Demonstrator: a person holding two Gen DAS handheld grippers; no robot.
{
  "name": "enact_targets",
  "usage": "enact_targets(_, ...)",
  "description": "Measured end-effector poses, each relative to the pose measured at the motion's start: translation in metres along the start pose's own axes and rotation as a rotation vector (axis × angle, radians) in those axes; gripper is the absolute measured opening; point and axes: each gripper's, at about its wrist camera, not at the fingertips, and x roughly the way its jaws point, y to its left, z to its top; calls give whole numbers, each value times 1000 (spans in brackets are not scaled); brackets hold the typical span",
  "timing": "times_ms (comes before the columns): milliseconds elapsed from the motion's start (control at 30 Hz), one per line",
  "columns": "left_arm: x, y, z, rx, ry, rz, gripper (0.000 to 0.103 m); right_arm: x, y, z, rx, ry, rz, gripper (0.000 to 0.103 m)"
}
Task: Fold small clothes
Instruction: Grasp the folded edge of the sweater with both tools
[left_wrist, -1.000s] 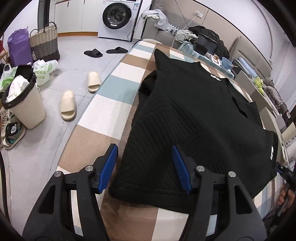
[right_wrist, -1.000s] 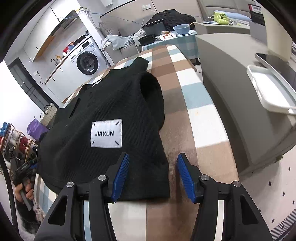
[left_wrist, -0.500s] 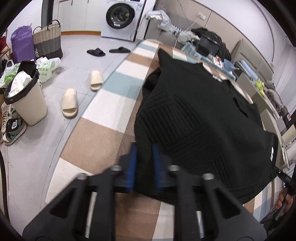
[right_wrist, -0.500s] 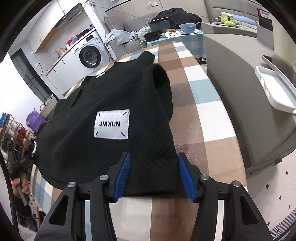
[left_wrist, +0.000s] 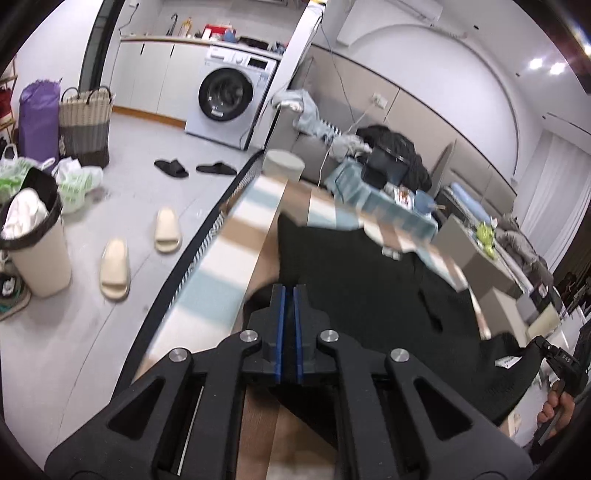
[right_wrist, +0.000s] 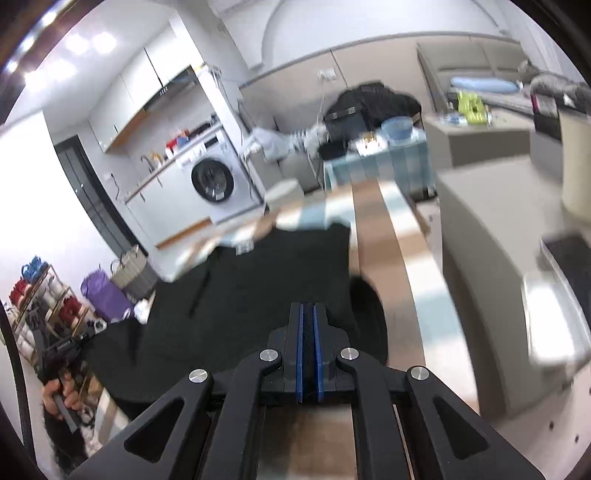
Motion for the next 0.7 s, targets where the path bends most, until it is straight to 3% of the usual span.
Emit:
enact_targets(133, 21, -13, 33, 31, -10, 14, 0, 21, 12, 39, -15, -53, -2, 5)
enact_targets(233, 30, -18, 38, 43, 8, 18, 0, 31, 15, 49, 1, -51, -7, 5)
enact_targets(333, 39, -15, 27, 52, 41, 43, 0, 34, 20, 40, -21, -23, -32, 5)
enact_targets(500, 54, 3, -10, 14, 166, 52, 0, 34, 11, 14, -3, 42, -47, 5)
enact_targets(600, 54, 11, -31, -9, 201, 54, 18, 30, 4, -2, 17, 66, -47, 5)
enact_targets(667, 50, 18, -46, -34, 205, 59, 38, 26, -2, -11, 39, 84, -48, 5)
enact_targets(700, 48, 20, -53, -40, 210, 58, 44, 25, -4, -14, 43, 87, -50, 5)
